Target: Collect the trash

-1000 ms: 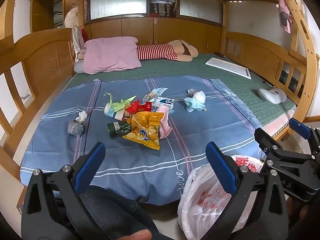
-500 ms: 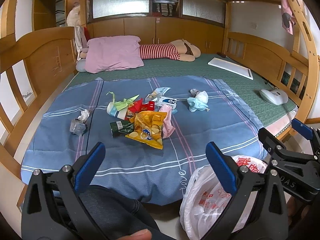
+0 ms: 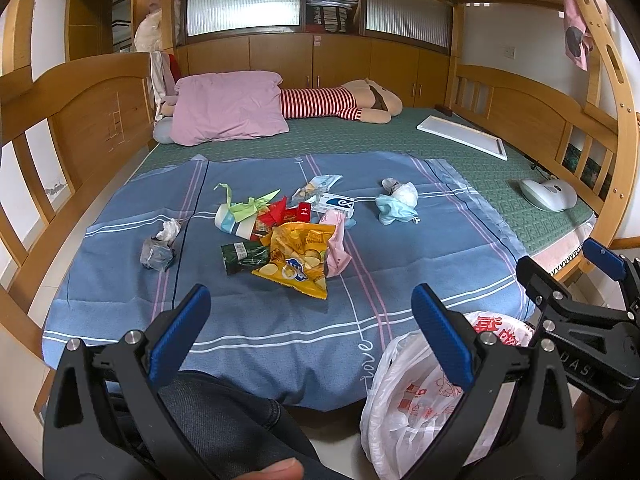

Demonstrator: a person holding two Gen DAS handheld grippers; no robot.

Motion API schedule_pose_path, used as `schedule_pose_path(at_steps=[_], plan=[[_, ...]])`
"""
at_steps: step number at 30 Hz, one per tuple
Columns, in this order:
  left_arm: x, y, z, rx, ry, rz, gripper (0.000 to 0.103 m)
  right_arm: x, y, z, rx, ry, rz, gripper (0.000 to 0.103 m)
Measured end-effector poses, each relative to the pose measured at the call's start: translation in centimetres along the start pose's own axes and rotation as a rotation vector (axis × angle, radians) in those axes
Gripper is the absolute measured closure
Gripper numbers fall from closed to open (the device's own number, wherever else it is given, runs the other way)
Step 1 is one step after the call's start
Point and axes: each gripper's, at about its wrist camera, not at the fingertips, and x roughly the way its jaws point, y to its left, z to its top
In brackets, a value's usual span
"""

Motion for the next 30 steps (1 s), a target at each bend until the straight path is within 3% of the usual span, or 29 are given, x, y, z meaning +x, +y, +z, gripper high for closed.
schedule_pose_path(at_steps=[30], plan=[[0.2,0.3,-0.3,-0.011,0.007,0.002,0.003,0.9,0.1,-0.1,-0.007,0.016,-0.013,0.003]])
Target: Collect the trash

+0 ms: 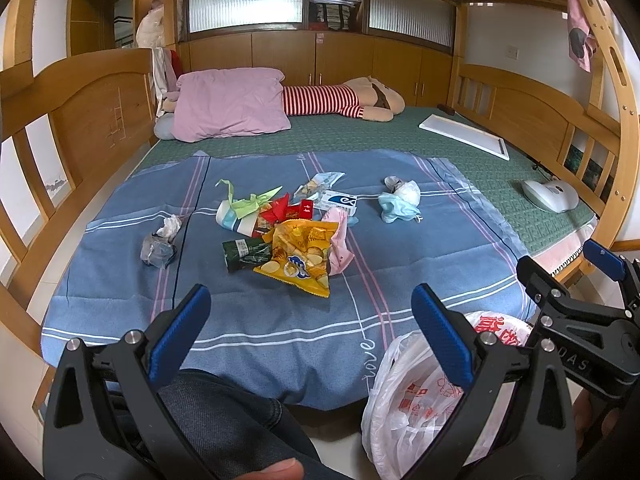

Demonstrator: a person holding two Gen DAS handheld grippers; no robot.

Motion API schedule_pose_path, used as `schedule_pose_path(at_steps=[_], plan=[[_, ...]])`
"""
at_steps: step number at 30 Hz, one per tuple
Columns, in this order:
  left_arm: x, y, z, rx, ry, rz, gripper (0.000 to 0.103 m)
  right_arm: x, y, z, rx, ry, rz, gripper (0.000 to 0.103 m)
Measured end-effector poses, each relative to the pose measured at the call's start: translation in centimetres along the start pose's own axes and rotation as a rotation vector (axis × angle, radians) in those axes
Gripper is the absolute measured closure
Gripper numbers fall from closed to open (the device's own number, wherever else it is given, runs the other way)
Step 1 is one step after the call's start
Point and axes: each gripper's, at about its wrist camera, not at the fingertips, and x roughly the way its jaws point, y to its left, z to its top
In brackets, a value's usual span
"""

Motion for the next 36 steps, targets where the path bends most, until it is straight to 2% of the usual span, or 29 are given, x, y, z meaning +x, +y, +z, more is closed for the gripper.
schedule_pose_path(at_steps=[36], plan=[[0.14,0.21,-0.48,-0.001,0.008,0.001,0.003,0.18,0.00,-0.59,0.008,0.009,0.000,0.003]])
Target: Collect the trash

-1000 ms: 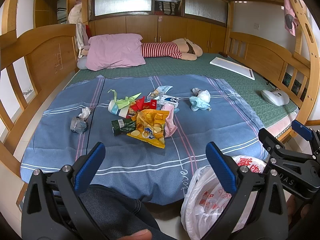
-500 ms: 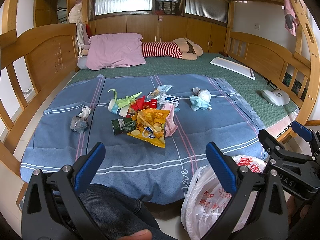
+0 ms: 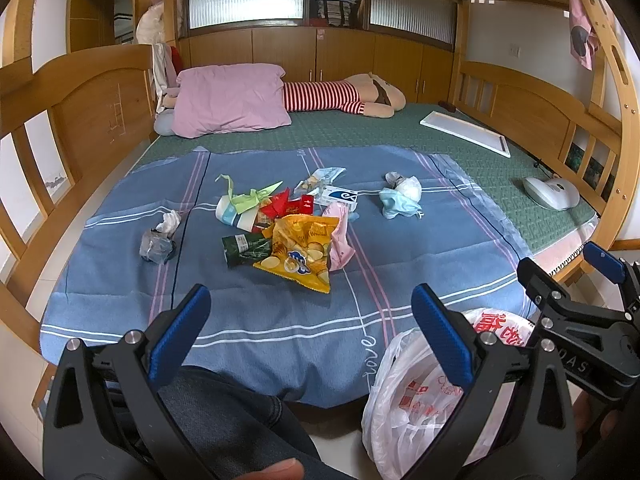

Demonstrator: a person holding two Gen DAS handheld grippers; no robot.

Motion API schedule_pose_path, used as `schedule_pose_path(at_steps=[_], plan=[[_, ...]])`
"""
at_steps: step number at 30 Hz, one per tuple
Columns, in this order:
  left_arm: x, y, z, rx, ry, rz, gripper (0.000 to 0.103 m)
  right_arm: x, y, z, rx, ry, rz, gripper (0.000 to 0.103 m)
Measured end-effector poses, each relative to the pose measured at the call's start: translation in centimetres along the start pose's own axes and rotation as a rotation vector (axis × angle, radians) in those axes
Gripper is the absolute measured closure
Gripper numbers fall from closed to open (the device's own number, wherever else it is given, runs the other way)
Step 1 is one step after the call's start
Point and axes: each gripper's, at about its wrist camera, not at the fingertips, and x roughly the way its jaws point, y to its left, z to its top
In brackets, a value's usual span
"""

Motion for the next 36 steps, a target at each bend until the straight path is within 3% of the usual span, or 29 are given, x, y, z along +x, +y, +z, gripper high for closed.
schedule_pose_path(at_steps=[13,16,20,22,26,30,32,34,36], plan=[[1.5,0.1,-0.3,0.000,0.021,0.009,0.003,0.8,-1.3,0.2,0.018,0.000,-0.031,0.003],[4.2,0.5,-0.4,-0.012,0.063,0.000,0.003,2.1,-2.0,0.1,0.033,0.029,-0.033,0.003],[10.9,2.2,0.4,-0.046,0.138,-0.021,0.003,4.1,-3.2,-0.3,0.055,0.084,-0.036,0.003],[14.5,4.4,1.0,-0.123,0.193,0.003,0.005,4.7,-3.6,-0.6,0.057,0.101,-0.047,0.003],[18.7,9.1,1.9,-0.307,0.249,-0.005,0.031,6.0,-3.9,-0.9,0.058,0.123,-0.050,0.003],[20.7,12.0,2.0,-0.450,0.243,-0.020,0.031,8.2,-3.2,-0.7,0.079,0.145,0.006,0.003],[21.8,12.4,1.2,-0.496,0.277,-0.028,0.026,10.4,-2.2,-0.4,0.116,0.166,0.078,0.003],[22.4,13.5,-0.1,-0.573,0.328,0.020,0.025,12.7,-0.9,0.1,0.157,0.199,0.163,0.003],[21.9,15.4,-0.8,-0.690,0.298,0.029,0.018,15.4,1.2,0.8,0.201,0.224,0.290,0.006]])
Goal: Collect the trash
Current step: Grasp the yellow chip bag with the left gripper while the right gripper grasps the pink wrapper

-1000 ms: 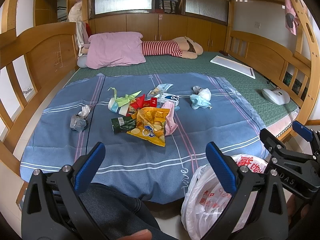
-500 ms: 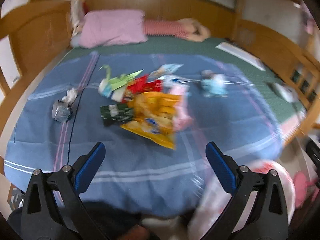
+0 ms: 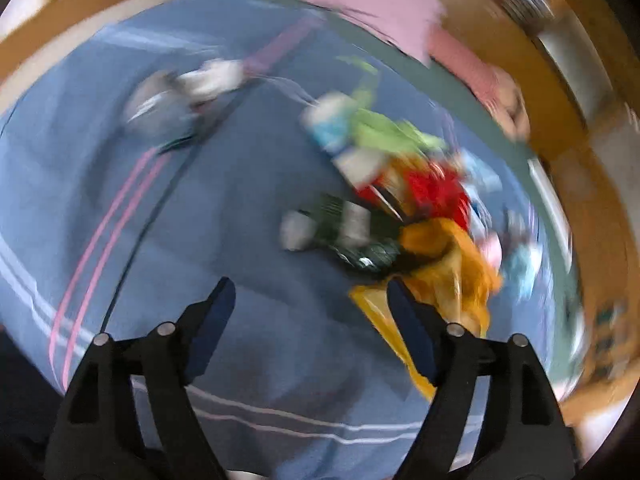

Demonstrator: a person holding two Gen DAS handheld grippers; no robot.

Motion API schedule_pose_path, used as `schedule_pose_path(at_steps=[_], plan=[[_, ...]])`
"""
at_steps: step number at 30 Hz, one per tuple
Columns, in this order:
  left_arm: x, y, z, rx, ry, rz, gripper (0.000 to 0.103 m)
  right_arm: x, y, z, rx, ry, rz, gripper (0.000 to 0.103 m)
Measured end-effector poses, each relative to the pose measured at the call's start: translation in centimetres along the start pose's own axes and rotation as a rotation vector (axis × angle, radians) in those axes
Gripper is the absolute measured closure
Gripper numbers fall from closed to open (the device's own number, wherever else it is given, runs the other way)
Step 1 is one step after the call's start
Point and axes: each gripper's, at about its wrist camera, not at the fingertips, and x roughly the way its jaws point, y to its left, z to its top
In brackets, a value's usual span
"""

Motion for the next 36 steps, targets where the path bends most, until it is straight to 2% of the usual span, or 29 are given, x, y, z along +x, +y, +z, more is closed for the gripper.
schedule_pose_path(at_steps=[1,2,3,6,8,10,11,12,13,15,18,21,24,27,33,36], plan=[[-0.7,1.4,0.2,-0.086,-0.039,-0.026,0.010,1.1,0.8,0.3,0.007,0.012,0.044,0.008],[-1.2,2.2,0.2,-0.136,-0.065,-0.031,0.009,2.8,2.0,0.9,0.005,0.031,0.096,0.008],[-1.5,3.0,0.1,-0.185,-0.082,-0.035,0.009,3.8,2.7,1.2,-0.001,0.033,0.088,0.009],[-0.7,3.1,-0.1,-0.203,-0.031,-0.059,0.008,8.1,4.4,3.2,0.028,0.061,0.076,0.011],[0.1,2.4,-0.1,-0.174,0.008,-0.060,0.008,12.4,4.6,4.4,0.109,0.157,0.129,0.013],[0.5,2.2,-0.1,-0.159,0.014,-0.049,0.008,15.7,4.7,4.5,0.158,0.252,0.155,0.024],[0.7,2.1,0.0,-0.162,0.010,-0.048,0.008,17.1,5.1,4.2,0.180,0.300,0.207,0.031],[0.7,2.3,0.0,-0.171,0.004,-0.052,0.008,17.7,5.2,3.9,0.193,0.327,0.235,0.058],[0.6,2.6,0.1,-0.185,0.000,-0.056,0.007,17.9,5.5,3.4,0.213,0.361,0.273,0.076],[0.8,2.9,0.0,-0.201,0.005,-0.060,0.006,16.3,5.6,2.6,0.208,0.332,0.313,0.085],[1.5,2.6,-0.2,-0.186,0.052,-0.084,0.006,13.7,4.9,2.0,0.175,0.267,0.276,0.090],[1.8,1.7,-0.5,-0.143,0.086,-0.127,0.006,10.9,2.5,1.1,0.188,0.195,0.191,0.090],[1.9,0.6,-0.9,-0.100,0.102,-0.137,0.006,8.1,0.1,0.3,0.185,0.156,0.140,0.090],[1.8,-1.0,-1.5,-0.014,0.112,-0.138,0.005,5.6,-1.2,-0.6,0.139,0.128,0.081,0.090],[2.4,-5.4,-3.7,0.269,0.133,-0.049,0.004,4.2,-3.1,-2.2,0.120,0.155,0.070,0.090],[3.7,-6.9,-4.9,0.388,0.180,0.012,0.004,4.0,-3.4,-2.7,0.116,0.168,0.063,0.090]])
